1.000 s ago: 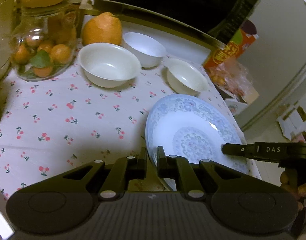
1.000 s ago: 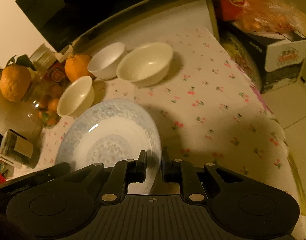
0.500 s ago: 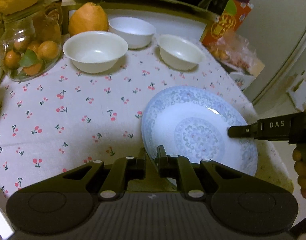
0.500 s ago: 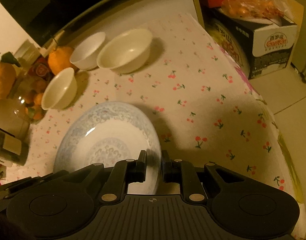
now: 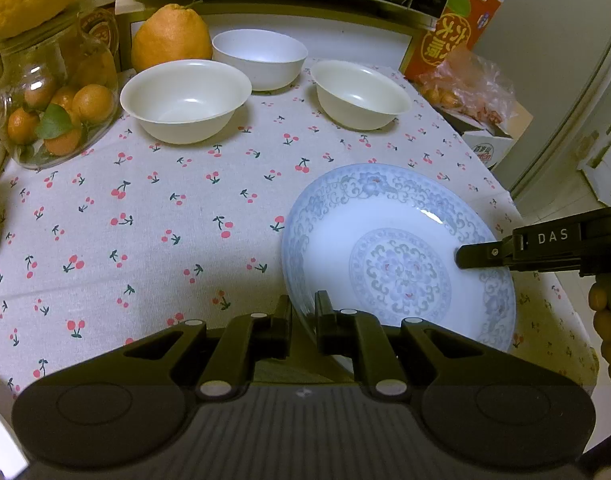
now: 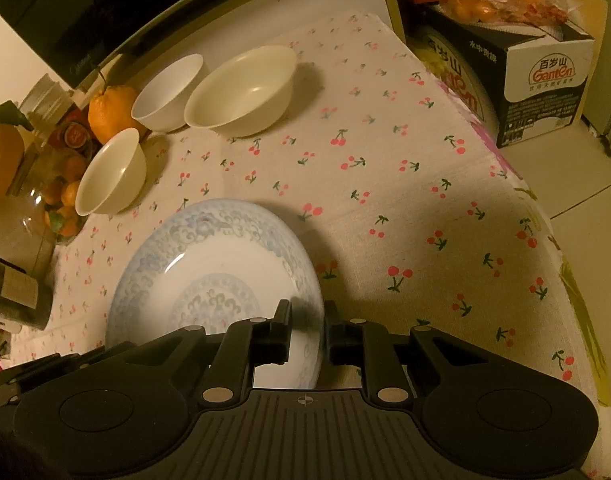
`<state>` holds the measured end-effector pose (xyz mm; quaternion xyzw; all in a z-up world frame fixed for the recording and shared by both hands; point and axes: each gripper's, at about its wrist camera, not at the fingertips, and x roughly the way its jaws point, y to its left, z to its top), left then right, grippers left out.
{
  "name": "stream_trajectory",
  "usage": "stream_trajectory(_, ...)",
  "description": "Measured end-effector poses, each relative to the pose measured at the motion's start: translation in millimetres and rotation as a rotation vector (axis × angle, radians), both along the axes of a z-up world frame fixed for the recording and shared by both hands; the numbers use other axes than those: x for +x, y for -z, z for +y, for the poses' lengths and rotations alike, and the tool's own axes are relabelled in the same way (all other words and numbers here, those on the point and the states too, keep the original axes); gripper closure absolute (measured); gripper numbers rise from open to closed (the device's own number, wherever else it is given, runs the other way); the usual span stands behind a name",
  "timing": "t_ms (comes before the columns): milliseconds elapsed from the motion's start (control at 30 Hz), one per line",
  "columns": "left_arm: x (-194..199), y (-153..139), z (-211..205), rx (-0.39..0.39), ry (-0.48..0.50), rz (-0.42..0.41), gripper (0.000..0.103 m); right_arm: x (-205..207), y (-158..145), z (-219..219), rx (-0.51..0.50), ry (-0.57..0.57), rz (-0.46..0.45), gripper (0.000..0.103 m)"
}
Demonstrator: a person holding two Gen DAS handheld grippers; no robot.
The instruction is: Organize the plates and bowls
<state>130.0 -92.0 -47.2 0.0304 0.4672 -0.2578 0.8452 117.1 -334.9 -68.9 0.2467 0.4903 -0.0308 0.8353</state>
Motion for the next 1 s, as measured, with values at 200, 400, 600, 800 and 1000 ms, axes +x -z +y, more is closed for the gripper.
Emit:
stream_trajectory(200,-0.2,-1.2,-1.1,0.014,0.015,-0.002,0.088,0.9,-0.9,3.3,-0.018,-0.018,0.009,0.083)
stream_trajectory(400,-7.3,-11.5,3.9,0.015,0.016,-0.031,0.065,-5.4,-15.7,12.5,-0.065,-0.078,-0.035,0.043)
stream_trajectory(600,-18.5,-23.1,12.7,0.005,0.009,-0.059,0.029,-12.2,-34.1,25.0,-0.069,-0.121,-0.074,0.029)
stream_trajectory(800,-33.9,-29.6,28.4,0.020,-0.009,-0.083,0.014,-22.2,-53.2,49.4,-0.109,-0.205,-0.138,0.016)
stream_trajectory(1000,-43.0,-30.8,51.9,0.043,-0.017,-0.084,0.009,-37.5,-56.8,74.4,-0.068,-0.281,-0.136,0.013)
